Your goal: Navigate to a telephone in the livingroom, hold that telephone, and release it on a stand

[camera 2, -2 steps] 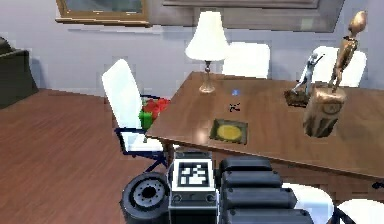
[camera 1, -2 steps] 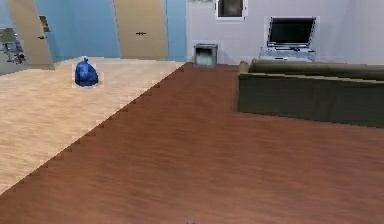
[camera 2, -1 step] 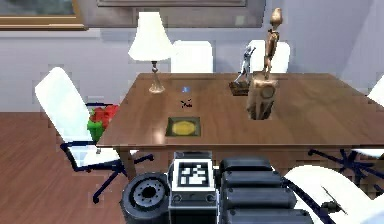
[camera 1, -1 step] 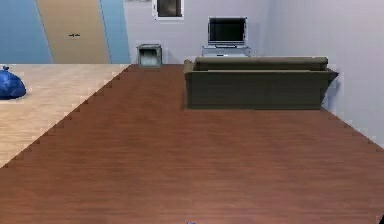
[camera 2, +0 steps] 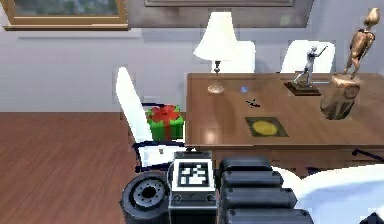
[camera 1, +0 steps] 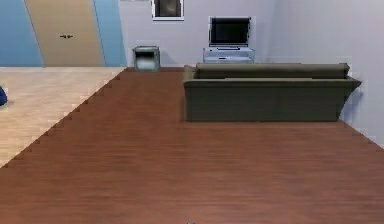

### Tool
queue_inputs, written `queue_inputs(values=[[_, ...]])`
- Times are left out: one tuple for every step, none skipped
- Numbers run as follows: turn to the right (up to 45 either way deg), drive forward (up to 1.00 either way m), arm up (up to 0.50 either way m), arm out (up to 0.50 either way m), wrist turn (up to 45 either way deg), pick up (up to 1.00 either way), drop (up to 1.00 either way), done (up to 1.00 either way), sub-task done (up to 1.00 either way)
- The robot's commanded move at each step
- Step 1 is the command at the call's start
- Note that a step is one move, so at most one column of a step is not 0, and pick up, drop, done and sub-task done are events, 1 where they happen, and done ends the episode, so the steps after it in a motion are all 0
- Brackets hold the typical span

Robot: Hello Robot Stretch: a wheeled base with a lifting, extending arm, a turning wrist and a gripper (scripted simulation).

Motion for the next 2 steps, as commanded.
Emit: queue_inputs(values=[[-45.0,0.0,0.0,0.0,0.0,0.0,0.0,0.0,0.0],[-42.0,0.0,0.0,0.0,0.0,0.0,0.0,0.0,0.0]])
